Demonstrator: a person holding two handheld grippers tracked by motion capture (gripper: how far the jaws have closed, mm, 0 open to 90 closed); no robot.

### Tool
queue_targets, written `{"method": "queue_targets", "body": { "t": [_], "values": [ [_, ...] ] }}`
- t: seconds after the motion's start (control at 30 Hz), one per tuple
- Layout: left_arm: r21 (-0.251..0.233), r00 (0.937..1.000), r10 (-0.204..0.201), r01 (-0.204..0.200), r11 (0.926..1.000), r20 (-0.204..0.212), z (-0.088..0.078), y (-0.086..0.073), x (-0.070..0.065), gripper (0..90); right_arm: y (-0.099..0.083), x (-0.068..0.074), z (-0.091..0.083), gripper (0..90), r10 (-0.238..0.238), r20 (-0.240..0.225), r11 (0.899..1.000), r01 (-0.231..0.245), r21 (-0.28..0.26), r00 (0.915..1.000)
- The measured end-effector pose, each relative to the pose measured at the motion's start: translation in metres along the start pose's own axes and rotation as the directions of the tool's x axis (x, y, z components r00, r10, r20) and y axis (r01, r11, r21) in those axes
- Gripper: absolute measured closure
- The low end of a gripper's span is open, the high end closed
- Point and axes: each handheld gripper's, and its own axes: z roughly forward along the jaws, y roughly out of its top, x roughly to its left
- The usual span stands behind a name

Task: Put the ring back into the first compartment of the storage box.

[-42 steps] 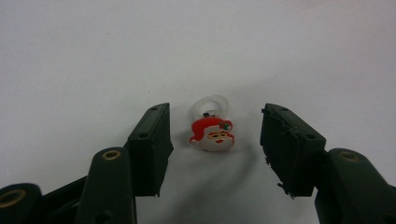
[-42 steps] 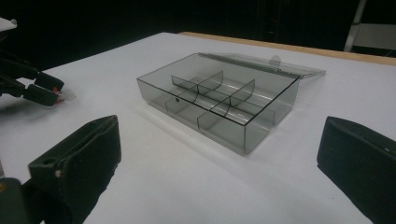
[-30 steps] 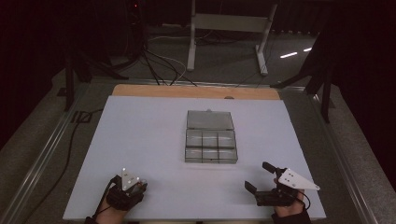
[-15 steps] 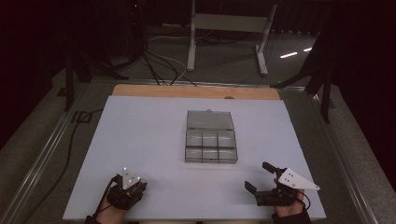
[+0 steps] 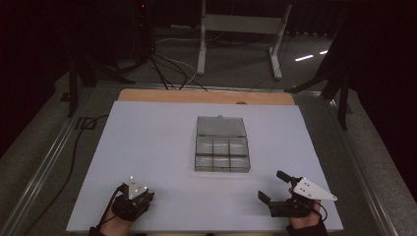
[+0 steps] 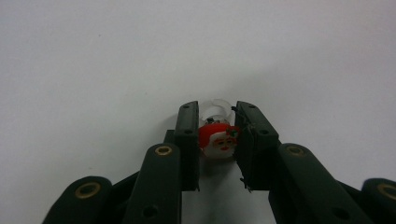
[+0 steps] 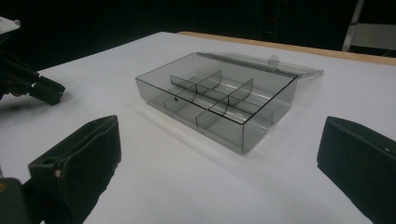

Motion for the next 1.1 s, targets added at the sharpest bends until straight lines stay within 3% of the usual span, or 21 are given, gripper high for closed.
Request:
{"method": "queue_targets", "body": {
  "t": [0.33,1.1],
  "values": [
    [-0.015,0.9996,-0.010,0.011,0.9998,0.028,-0.0044,-0.0002,0.0078,73.2,0.0000,0.0004,0.0000,0.0,-0.002,-0.004,1.000,0.002,0.000,1.0000],
    [0.001,0.9957,0.029,-0.029,0.9996,0.088,-0.0057,0.0034,0.0050,73.2,-0.0005,0.0006,0.0000,0.0,0.002,0.000,1.000,-0.002,0.000,1.0000]
  ]
}}
